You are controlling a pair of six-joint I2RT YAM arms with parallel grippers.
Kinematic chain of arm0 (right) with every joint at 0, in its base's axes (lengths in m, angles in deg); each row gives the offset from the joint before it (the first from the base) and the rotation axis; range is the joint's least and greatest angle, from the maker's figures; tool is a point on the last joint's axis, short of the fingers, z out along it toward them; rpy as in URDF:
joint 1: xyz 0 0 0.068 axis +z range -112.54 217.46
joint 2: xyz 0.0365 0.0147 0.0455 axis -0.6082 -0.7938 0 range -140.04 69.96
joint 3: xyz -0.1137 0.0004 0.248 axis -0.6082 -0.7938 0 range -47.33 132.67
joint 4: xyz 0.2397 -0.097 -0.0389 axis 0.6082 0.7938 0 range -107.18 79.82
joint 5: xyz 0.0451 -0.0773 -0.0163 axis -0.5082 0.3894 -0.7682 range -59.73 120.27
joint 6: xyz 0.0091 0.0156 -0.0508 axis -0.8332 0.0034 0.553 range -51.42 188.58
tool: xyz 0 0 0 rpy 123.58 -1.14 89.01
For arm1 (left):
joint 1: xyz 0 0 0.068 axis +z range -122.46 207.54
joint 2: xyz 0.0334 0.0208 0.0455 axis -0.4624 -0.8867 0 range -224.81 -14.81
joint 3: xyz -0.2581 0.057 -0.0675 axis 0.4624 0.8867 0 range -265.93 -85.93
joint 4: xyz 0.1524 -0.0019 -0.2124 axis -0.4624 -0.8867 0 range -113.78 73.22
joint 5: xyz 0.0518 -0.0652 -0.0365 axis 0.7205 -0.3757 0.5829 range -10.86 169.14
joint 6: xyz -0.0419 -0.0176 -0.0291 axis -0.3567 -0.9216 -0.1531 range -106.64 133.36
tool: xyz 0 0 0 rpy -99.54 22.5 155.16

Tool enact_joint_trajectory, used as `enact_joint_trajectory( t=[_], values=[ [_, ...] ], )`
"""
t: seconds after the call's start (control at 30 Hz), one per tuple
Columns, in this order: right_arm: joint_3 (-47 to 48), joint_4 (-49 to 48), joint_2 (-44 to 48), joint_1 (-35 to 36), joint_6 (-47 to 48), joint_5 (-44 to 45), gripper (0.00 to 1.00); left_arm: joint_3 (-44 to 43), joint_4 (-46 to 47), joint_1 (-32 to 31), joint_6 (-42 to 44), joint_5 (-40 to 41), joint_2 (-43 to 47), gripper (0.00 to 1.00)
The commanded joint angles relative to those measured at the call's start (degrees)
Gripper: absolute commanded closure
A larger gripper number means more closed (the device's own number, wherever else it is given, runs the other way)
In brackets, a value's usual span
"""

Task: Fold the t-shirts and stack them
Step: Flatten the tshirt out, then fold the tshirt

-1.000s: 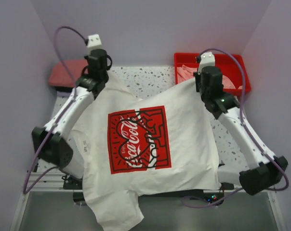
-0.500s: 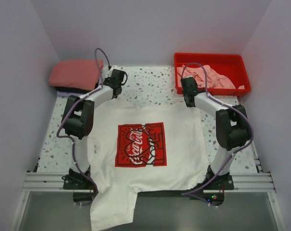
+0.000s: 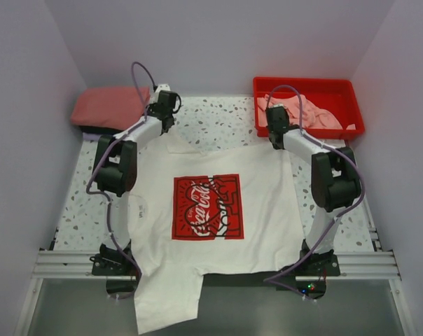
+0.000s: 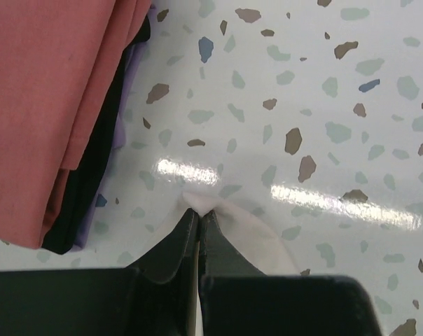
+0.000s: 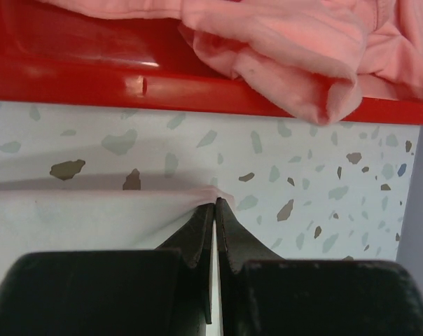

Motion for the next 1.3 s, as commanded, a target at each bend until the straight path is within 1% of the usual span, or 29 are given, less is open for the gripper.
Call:
enact_joint_trajectory(
  t=[0.0, 0.07, 0.13, 0.3, 0.4, 0.47, 0.57, 0.67, 0.73, 0.83, 0.87, 0.93, 0.97, 1.13, 1.17, 1.23, 1.27],
  values=[
    [3.72, -1.35, -0.34, -0.99, 1.22, 3.04, 1.0, -5.89, 2.87, 0.96, 0.01, -1.37, -2.89, 1.0],
    [3.99, -1.43, -0.61, -1.25, 1.31, 3.22, 1.0, -8.27, 2.34, 1.48, 0.1, -2.86, -4.21, 1.0],
    [4.34, -1.61, -0.87, -1.78, 1.39, 2.96, 1.0, -12.4, 1.29, 1.92, -0.25, -4.79, -6.58, 1.0],
    [5.66, -1.78, -1.75, -2.31, 1.83, 1.55, 1.0, -20.65, -0.91, 3.24, 0.53, -6.47, -10.97, 1.0],
    [5.92, -1.96, -2.01, -2.39, 2.45, 1.02, 1.0, -23.04, -2.06, 3.42, 0.89, -6.3, -11.25, 1.0],
    [5.92, -1.79, -2.01, -2.39, 2.54, 0.85, 1.0, -22.43, -2.06, 3.51, 0.63, -6.56, -10.37, 1.0],
    [5.66, -1.43, -1.75, -2.31, 2.62, 0.23, 1.0, -18.23, -1.53, 3.51, -0.34, -7.0, -7.3, 1.0],
    [4.35, -1.34, -0.61, -2.31, 3.32, -0.56, 1.0, -8.15, 1.44, 3.51, -1.92, -7.7, -1.86, 1.0],
    [3.2, -1.26, 0.53, -2.31, 3.76, -0.91, 1.0, -4.69, 2.34, 3.51, -2.8, -8.31, 2.1, 1.0],
    [2.06, -0.56, 2.02, -2.31, 3.77, -3.1, 1.0, 0.41, 1.81, 3.51, -5.26, -8.84, 6.67, 1.0],
    [1.97, -0.12, 2.99, -2.31, 3.59, -3.98, 1.0, 3.29, 1.72, 3.51, -6.48, -9.02, 9.03, 1.0],
    [1.71, 1.72, 3.78, -2.31, 2.89, -4.52, 1.0, 6.21, 1.64, 3.51, -7.37, -9.11, 11.5, 1.0],
    [1.7, 2.51, 4.05, -2.31, 2.1, -4.6, 1.0, 9.09, 1.11, 3.42, -8.5, -9.11, 12.82, 1.0],
    [-2.07, 4.36, 8.26, -2.31, -0.27, -3.73, 1.0, 18.69, -0.82, 3.42, -12.9, -10.68, 23.01, 1.0],
    [-2.77, 4.28, 9.05, -2.22, -0.89, -3.81, 1.0, 22.44, -1.09, 3.42, -14.48, -11.13, 26.42, 1.0],
    [-4.62, 4.63, 11.6, -2.31, -1.5, -3.99, 1.0, 25.98, -1.18, 3.25, -15.72, -12.79, 30.13, 1.0],
    [-5.15, 4.72, 12.39, -2.22, -1.68, -3.99, 1.0, 29.22, -1.44, 3.07, -16.68, -12.97, 33.8, 1.0]
  ],
)
